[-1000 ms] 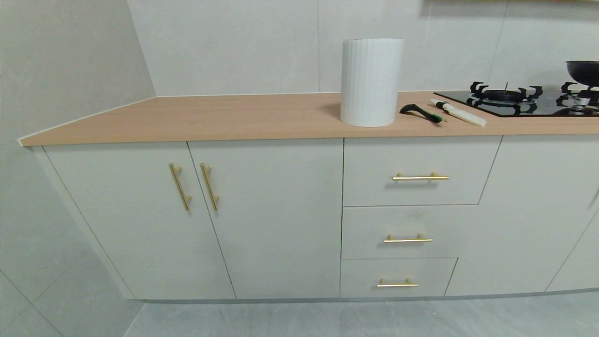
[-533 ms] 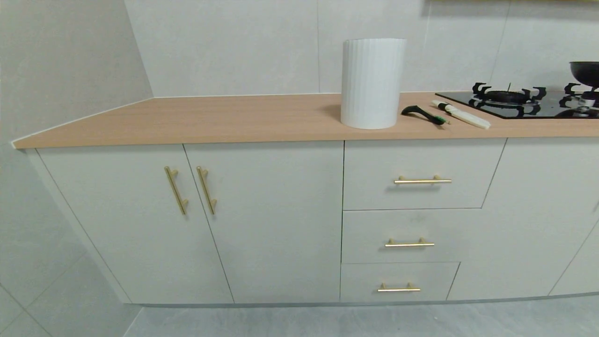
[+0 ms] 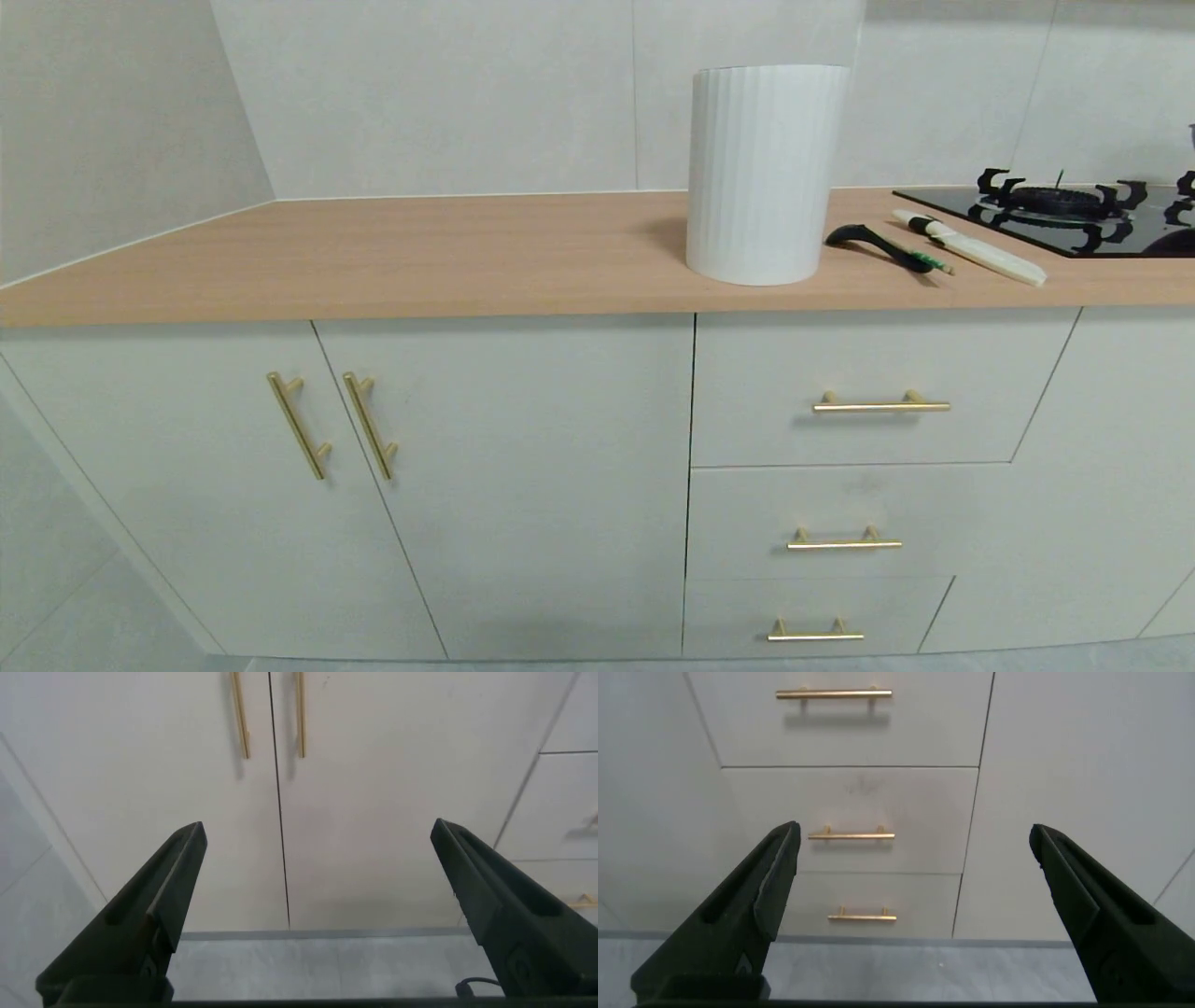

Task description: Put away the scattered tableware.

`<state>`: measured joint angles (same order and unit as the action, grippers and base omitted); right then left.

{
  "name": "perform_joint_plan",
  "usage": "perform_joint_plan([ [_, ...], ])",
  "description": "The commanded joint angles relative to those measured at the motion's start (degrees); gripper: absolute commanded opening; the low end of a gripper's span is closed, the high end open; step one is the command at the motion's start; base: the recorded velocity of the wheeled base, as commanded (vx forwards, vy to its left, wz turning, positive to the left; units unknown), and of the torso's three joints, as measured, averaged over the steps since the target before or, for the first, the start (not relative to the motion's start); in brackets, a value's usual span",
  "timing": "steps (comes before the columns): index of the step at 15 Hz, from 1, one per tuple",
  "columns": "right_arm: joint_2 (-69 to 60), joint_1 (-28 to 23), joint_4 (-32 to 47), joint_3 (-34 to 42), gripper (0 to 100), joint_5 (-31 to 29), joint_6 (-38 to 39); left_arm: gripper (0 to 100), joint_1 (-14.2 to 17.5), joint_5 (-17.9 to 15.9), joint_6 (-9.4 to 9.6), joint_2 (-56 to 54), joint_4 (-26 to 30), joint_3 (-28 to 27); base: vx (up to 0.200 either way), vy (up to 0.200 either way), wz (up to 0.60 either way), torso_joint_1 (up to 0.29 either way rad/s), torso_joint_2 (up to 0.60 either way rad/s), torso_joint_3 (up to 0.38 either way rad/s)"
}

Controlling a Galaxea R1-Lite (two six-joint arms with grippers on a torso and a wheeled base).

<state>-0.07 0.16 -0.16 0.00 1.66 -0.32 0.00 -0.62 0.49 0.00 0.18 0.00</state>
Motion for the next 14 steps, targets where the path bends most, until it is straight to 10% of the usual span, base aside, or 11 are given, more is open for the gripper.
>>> perform_joint_plan([
  [1, 0.07, 0.02, -0.02, 0.0, 100, 0.1, -0.21, 100, 0.0, 0.01, -0.05, 0.0, -0.01, 0.0, 0.0, 0.0, 0.0, 0.0, 0.0, 0.0],
  [14, 0.86, 0.28, 0.33, -6.77, 100, 0.54, -1.09, 100, 0.0, 0.01, -0.05, 0.0, -0.01, 0.0, 0.0, 0.0, 0.0, 0.0, 0.0, 0.0],
])
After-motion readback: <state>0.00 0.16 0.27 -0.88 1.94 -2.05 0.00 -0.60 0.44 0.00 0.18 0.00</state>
